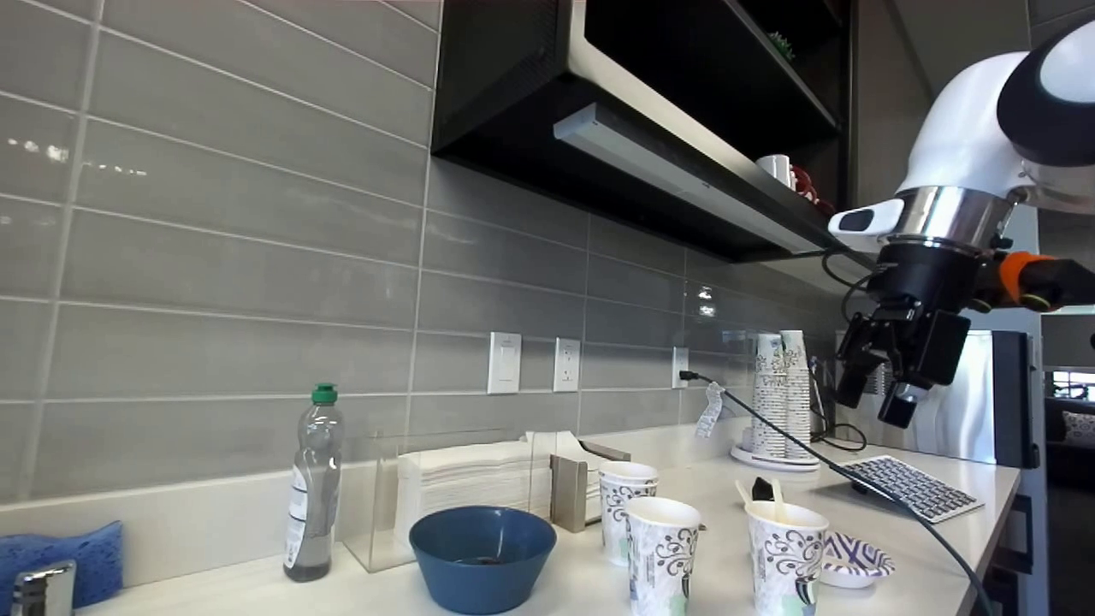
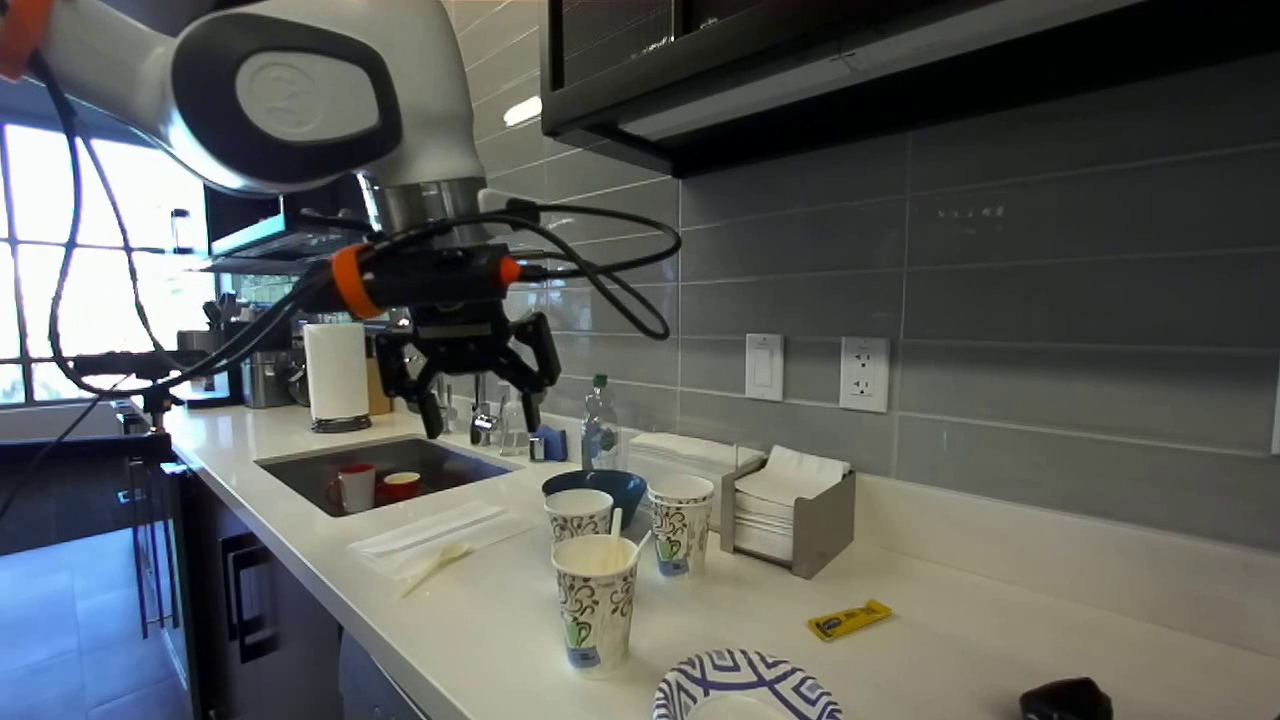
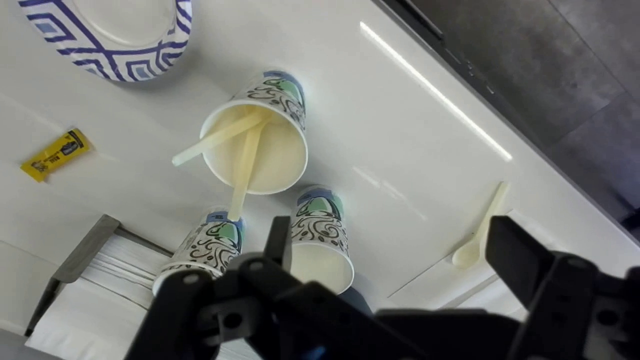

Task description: Put one white spoon in the coffee cup at the front.

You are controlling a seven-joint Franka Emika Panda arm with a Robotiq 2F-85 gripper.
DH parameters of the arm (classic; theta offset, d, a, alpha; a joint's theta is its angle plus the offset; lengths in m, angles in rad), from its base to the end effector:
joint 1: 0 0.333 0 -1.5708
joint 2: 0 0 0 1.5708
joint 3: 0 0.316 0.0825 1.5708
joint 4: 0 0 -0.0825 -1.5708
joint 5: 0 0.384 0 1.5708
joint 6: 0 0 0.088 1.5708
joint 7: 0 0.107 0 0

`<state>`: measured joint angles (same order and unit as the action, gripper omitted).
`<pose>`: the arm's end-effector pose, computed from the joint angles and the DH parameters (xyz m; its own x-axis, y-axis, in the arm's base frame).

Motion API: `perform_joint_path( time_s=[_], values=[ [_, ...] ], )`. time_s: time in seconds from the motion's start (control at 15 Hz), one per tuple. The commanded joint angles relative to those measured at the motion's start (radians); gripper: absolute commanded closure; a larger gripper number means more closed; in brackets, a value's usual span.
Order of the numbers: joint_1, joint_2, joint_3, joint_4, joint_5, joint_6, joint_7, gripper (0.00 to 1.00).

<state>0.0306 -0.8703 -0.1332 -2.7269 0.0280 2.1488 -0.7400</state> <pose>0.3177 -0.0327 0.4915 0.7477 0.5956 0.2937 0.5973 -0.7964 0.0946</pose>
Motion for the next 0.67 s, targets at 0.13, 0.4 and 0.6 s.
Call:
perform_joint_path(
  time_s=[0.13,0.4,0.6],
  values=[
    [0.002,-0.071,0.028,0.028,-0.024,-0.093,0.185,0.00],
    [0.033,-0.062,0.001,0.021,-0.027,-0.071,0.199,0.00],
    [0.040,-0.060,-0.008,0.021,-0.024,-0.071,0.196,0.00]
  ],
)
